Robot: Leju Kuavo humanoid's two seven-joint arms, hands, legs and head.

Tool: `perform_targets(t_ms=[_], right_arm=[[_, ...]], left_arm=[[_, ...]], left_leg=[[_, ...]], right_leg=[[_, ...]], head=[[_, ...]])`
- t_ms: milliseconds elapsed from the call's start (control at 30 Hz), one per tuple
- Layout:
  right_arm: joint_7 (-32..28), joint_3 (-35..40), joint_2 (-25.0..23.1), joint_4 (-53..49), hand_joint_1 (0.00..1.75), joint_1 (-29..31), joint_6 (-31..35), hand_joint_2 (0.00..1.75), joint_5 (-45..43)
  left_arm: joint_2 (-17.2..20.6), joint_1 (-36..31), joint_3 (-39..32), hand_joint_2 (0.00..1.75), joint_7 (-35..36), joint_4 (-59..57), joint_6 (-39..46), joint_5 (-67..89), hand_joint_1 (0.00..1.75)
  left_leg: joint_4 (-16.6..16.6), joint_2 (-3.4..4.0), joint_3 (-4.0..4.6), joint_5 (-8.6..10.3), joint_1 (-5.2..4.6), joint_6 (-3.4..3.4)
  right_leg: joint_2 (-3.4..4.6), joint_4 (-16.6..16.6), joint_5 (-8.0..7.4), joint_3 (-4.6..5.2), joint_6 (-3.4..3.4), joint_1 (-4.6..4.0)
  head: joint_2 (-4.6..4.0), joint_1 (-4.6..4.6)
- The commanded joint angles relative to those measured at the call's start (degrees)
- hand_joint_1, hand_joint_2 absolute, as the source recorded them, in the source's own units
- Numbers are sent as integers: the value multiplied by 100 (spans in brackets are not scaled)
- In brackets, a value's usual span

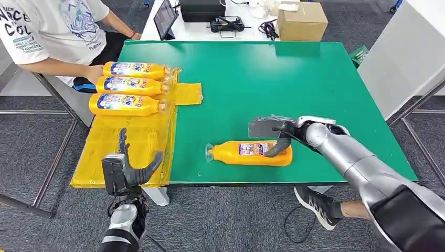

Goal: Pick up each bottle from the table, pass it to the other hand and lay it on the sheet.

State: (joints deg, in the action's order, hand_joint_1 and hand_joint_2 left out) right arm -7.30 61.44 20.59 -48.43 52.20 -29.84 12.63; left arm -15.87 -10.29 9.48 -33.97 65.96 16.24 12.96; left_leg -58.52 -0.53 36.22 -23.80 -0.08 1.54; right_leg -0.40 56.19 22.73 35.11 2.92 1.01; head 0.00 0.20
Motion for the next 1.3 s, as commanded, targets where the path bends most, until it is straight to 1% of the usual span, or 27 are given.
perform_targets(t_ms=[33, 100, 233, 267, 300, 333, 367, 467, 533, 567, 600, 633, 733, 800, 900, 967, 1067, 1100, 1133, 1200, 1233, 1267, 1300], right_arm=[[66, 976, -22, -11, 0, -118, 380, 175, 129], [41, 1082, -140, 217, 0, -166, 541, 175, 244], [6, 1177, -374, 609, 0, -369, 818, 175, 532], [29, 1184, -423, 680, 0, -380, 881, 175, 617], [59, 1186, -465, 742, 0, -383, 898, 175, 693], [86, 1193, -470, 760, 0, -371, 889, 175, 732], [86, 1193, -470, 760, 0, -371, 889, 175, 732], [114, 1201, -451, 753, 0, -342, 861, 175, 782], [187, 1228, -424, 726, 0, -291, 807, 175, 874], [234, 1240, -410, 705, 0, -267, 808, 175, 933], [289, 1268, -380, 664, 0, -210, 774, 175, 1006], [312, 1282, -357, 637, 0, -172, 730, 175, 1038], [352, 1317, -298, 545, 0, -50, 612, 175, 1095], [352, 1317, -298, 545, 0, -50, 612, 175, 1095], [352, 1319, -302, 541, 0, -60, 614, 175, 1095], [352, 1319, -302, 541, 0, -60, 614, 175, 1095], [352, 1319, -302, 541, 0, -60, 614, 175, 1095], [352, 1319, -302, 541, 0, -60, 614, 175, 1095], [352, 1319, -302, 541, 0, -60, 614, 175, 1095], [352, 1319, -302, 541, 0, -60, 614, 175, 1095], [352, 1319, -302, 541, 0, -60, 614, 175, 1095], [352, 1319, -302, 541, 0, -60, 614, 175, 1095], [352, 1319, -302, 541, 0, -60, 614, 175, 1095]], left_arm=[[91, -208, 164, 175, 59, -348, -28, -25, 0], [87, -211, 171, 175, 80, -354, -46, -24, 0], [66, -225, 172, 175, 119, -378, -24, -2, 0], [55, -219, 156, 175, 118, -366, -39, -15, 0], [40, -210, 145, 175, 114, -350, -67, -29, 0], [28, -207, 147, 175, 113, -346, -84, -38, 0], [28, -207, 147, 175, 113, -346, -84, -38, 0], [9, -202, 141, 175, 109, -338, -87, -50, 0], [-5, -195, 113, 175, 97, -311, -105, -80, 0], [-9, -186, 93, 175, 90, -289, -109, -92, 0], [-8, -170, 68, 175, 89, -255, -120, -102, 0], [-7, -160, 56, 175, 89, -234, -126, -106, 0], [-10, -136, 27, 175, 88, -182, -145, -113, 0], [-10, -136, 27, 175, 88, -182, -145, -113, 0], [-13, -136, 28, 175, 88, -182, -145, -113, 0], [-13, -136, 28, 175, 88, -182, -145, -113, 0], [-13, -136, 28, 175, 88, -182, -145, -113, 0], [-13, -136, 28, 175, 88, -182, -145, -113, 0], [-13, -136, 28, 175, 88, -182, -145, -113, 0], [-13, -136, 28, 175, 88, -182, -145, -113, 0], [-13, -136, 28, 175, 88, -182, -145, -113, 0], [-13, -136, 28, 175, 88, -182, -145, -113, 0], [-13, -136, 28, 175, 88, -182, -145, -113, 0]], left_leg=[[10, 6, -46, -13, 9, -13], [5, 1, -13, -3, 2, -5], [8, 9, -47, -16, 8, -11], [9, 6, -35, -10, 8, -9], [10, 10, -44, -14, 9, -10], [7, 7, -29, -9, 6, -8], [6, 13, -38, -14, 7, -10], [4, 3, -17, -5, 3, -6], [5, 7, -38, -14, 5, -11], [5, 4, -25, -8, 2, -8], [3, 11, -34, -14, 5, -11], [3, 7, -18, -7, 2, -7], [-1, 16, -38, -19, 2, -13], [0, 9, -16, -8, 1, -7], [-1, 9, -27, -13, 3, -9], [2, 7, -13, -6, 1, -5], [-2, 10, -27, -14, 2, -9], [-1, 7, -15, -8, 2, -7], [-1, 12, -30, -15, 2, -10], [0, 6, -11, -5, 3, -6], [-5, 17, -46, -24, 8, -15], [1, 7, -14, -6, 2, -7], [0, 12, -30, -14, 3, -10]], right_leg=[[4, -12, 11, -45, -18, -10], [1, -3, 3, -11, -7, -3], [7, -8, 12, -44, -16, -9], [5, -11, 7, -35, -12, -9], [8, -12, 10, -44, -14, -10], [6, -7, 6, -28, -11, -7], [11, -6, 9, -35, -14, -8], [2, -3, 5, -16, -8, -3], [5, -2, 13, -36, -16, -5], [3, -3, 8, -23, -11, -3], [10, -2, 11, -31, -15, -6], [6, -1, 6, -15, -10, -2], [14, 6, 16, -32, -18, -4], [8, 3, 7, -13, -10, -1], [8, 2, 11, -25, -13, -4], [6, 1, 5, -10, -8, -1], [9, 5, 12, -24, -13, -3], [6, 4, 7, -13, -9, -2], [10, 6, 13, -25, -14, -3], [5, 1, 4, -10, -8, -3], [14, 4, 19, -43, -21, -9], [6, 1, 5, -12, -9, -3], [10, 3, 12, -26, -14, -4]], head=[[0, -2], [0, -2], [0, -2], [0, 0], [0, -2], [0, 0], [0, 0], [0, 0], [0, -2], [0, 0], [0, -2], [0, -2], [0, 0], [0, 0], [0, 0], [0, -2], [0, 0], [0, 0], [0, 0], [0, 0], [0, 0], [0, 0], [0, -2]])
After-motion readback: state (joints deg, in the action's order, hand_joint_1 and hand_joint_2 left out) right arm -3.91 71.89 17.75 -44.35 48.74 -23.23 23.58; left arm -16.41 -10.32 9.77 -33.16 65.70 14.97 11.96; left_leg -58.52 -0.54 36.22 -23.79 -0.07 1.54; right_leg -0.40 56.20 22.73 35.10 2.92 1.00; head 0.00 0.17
